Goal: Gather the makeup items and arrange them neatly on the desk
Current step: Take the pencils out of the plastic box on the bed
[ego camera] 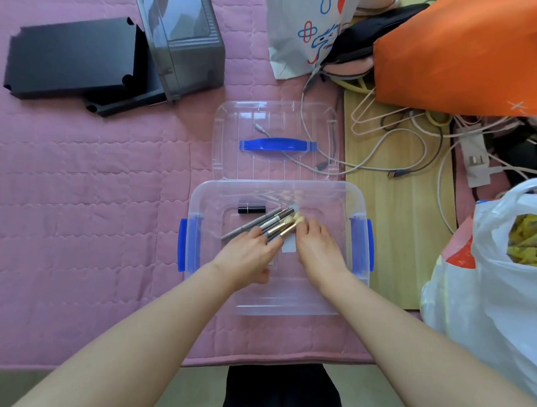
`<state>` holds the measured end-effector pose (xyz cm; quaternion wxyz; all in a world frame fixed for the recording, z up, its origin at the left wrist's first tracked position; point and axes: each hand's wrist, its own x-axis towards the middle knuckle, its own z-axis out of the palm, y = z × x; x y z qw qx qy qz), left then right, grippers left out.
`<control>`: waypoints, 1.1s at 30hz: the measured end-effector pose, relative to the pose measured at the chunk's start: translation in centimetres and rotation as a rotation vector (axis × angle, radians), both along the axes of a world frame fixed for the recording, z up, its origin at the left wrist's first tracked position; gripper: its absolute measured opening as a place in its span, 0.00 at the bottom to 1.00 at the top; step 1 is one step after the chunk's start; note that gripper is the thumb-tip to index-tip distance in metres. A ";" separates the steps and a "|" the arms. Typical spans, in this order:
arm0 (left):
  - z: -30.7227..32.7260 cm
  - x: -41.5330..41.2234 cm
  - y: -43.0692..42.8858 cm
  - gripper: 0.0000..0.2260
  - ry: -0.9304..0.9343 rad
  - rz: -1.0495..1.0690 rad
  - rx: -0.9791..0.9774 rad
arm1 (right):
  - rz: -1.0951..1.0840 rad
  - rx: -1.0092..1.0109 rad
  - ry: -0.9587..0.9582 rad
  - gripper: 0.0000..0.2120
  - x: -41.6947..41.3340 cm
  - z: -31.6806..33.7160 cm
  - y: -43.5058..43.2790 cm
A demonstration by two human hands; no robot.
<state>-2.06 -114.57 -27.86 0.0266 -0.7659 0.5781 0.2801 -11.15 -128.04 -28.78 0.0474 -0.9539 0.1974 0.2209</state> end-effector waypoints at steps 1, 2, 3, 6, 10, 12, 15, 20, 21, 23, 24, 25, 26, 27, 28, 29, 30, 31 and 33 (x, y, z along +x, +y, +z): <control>0.6 0.1 0.1 0.22 0.099 0.073 0.075 | -0.002 0.054 -0.003 0.25 -0.3 0.2 0.0; 1.1 0.1 0.2 0.22 0.225 0.170 0.161 | -0.001 0.122 -0.007 0.26 -0.6 0.3 -0.1; 1.6 0.2 0.3 0.21 0.341 0.282 0.205 | -0.021 0.198 -0.023 0.25 -0.9 0.6 -0.1; 2.5 0.2 0.7 0.16 0.565 0.574 0.220 | -0.219 0.429 -0.140 0.15 -0.9 1.4 0.1; 3.8 0.4 1.1 0.13 0.957 0.938 0.147 | -0.634 0.669 -0.229 0.11 -0.4 2.6 0.5; 4.5 0.5 1.0 0.15 1.156 1.147 0.078 | -0.878 0.856 -0.258 0.09 -0.2 3.1 0.7; 4.8 0.6 0.5 0.15 1.319 1.445 0.011 | -1.145 1.027 -0.266 0.08 -0.1 3.2 0.8; 4.1 0.9 -0.1 0.11 1.222 1.527 -0.054 | -1.205 1.086 -0.240 0.05 0.2 3.0 0.9; 4.1 1.0 -0.2 0.11 1.169 1.488 -0.058 | -1.227 1.106 -0.236 0.05 0.3 2.9 0.9; 4.0 1.0 -0.3 0.08 1.068 1.420 -0.059 | -1.307 1.177 -0.229 0.05 0.5 2.9 0.9; 3.8 1.1 -0.5 0.07 1.026 1.400 -0.064 | -1.353 1.220 -0.217 0.05 0.7 2.9 0.9; 3.7 1.2 -0.7 0.07 0.990 1.387 -0.074 | -1.394 1.256 -0.200 0.05 0.7 2.8 0.9; 3.5 1.3 -0.9 0.06 0.957 1.382 -0.086 | -1.432 1.281 -0.184 0.05 0.8 2.7 0.8; 3.4 1.4 -1.0 0.07 0.931 1.382 -0.097 | -1.464 1.298 -0.171 0.05 0.9 2.6 0.8; 3.3 1.5 -1.2 0.07 0.910 1.387 -0.105 | -1.492 1.312 -0.164 0.05 1.0 2.4 0.7; 3.2 1.7 -1.3 0.07 0.898 1.393 -0.109 | -1.514 1.330 -0.158 0.06 1.1 2.3 0.7; 3.0 1.9 -1.4 0.07 0.888 1.395 -0.106 | -1.530 1.352 -0.151 0.06 1.3 2.2 0.6; 2.9 2.0 -1.6 0.07 0.876 1.391 -0.095 | -1.531 1.366 -0.136 0.07 1.4 2.1 0.7; 2.5 2.2 -1.7 0.06 0.837 1.384 -0.060 | -1.509 1.355 -0.111 0.08 1.8 1.8 0.8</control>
